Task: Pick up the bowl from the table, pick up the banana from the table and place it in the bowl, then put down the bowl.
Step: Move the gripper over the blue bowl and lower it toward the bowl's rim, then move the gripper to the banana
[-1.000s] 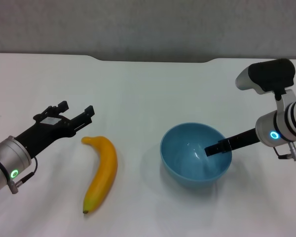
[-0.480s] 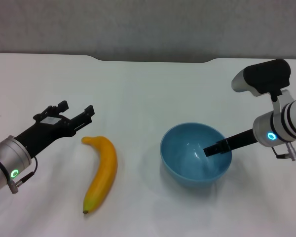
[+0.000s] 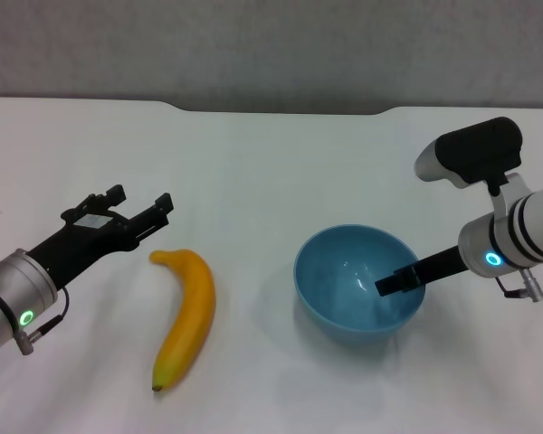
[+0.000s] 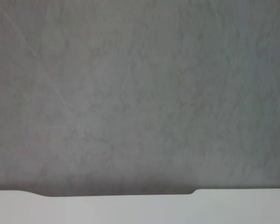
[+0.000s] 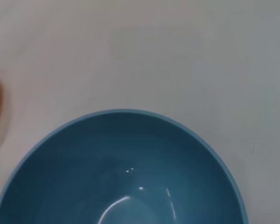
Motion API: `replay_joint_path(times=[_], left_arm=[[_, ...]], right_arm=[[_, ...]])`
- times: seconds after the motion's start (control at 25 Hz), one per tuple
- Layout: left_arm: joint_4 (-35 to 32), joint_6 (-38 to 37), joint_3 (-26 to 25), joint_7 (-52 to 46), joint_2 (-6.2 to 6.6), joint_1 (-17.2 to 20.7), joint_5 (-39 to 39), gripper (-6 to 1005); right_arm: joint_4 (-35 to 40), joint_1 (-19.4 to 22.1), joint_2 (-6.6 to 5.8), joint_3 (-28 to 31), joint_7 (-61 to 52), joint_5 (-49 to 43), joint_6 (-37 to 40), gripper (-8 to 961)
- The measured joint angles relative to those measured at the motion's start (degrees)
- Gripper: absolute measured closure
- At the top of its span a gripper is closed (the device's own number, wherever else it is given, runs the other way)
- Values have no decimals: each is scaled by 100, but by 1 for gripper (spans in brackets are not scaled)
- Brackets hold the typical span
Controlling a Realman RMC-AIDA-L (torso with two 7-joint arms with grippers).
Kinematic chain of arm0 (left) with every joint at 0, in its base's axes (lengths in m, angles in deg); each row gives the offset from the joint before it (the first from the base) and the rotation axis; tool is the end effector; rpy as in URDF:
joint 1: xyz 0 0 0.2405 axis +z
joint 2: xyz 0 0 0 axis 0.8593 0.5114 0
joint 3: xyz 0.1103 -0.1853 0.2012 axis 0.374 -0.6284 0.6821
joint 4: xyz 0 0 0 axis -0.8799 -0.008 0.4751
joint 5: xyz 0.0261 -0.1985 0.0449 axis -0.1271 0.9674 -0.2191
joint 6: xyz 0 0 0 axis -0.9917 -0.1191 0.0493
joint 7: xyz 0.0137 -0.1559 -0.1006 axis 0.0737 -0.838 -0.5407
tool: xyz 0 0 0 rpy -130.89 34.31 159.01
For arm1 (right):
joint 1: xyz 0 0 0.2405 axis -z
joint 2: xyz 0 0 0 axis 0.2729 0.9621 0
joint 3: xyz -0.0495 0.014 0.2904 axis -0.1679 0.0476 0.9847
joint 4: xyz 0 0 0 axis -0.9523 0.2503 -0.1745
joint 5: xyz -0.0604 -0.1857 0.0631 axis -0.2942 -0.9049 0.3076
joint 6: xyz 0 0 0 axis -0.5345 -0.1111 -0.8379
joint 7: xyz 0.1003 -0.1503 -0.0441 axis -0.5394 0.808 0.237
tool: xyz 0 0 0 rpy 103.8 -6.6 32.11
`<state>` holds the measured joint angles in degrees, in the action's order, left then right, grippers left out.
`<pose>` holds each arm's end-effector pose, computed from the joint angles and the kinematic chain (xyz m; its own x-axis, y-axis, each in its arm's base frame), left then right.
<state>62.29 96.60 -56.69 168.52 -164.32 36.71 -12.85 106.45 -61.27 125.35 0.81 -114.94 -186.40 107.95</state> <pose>-0.3175 0.4037 -0.0589 0.5795 0.2664 0.7702 0.7753 -0.4714 -0.4203 0.2892 0.4488 -0.1101 0.5930 -0.8032 -0.0568 -0.6931 -0.4733 -0.5436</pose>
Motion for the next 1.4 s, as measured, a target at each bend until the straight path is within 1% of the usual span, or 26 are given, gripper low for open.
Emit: replay_joint_path(times=[0.2,0.4,0.6,0.84,1.16,1.24,1.4], left_arm=[[3,0,0,2,-1,-5,-2,110],[2,0,0,-3,-5,-6,-2,110],[-13,1,0,-1,-8,-6,-2,111],[-37,1,0,11,-9,-6,-2,111],[-40,1,0,-14,-9,-6,-5,111],[-40,8,0,-34,-9,-2,-13,111],[9,38,181,-447,35,0,-68,112]], right_arm=[[6,23,11,-46,-20,0,-66,227],[40,51,11,-97,-25,0,-163,346],[51,57,9,-189,-26,0,-204,589],[62,61,9,-191,-10,1,-244,823],[70,158,9,-190,5,2,-346,901],[141,207,10,-190,-8,1,-353,902],[563,489,9,-163,-26,3,-360,904]])
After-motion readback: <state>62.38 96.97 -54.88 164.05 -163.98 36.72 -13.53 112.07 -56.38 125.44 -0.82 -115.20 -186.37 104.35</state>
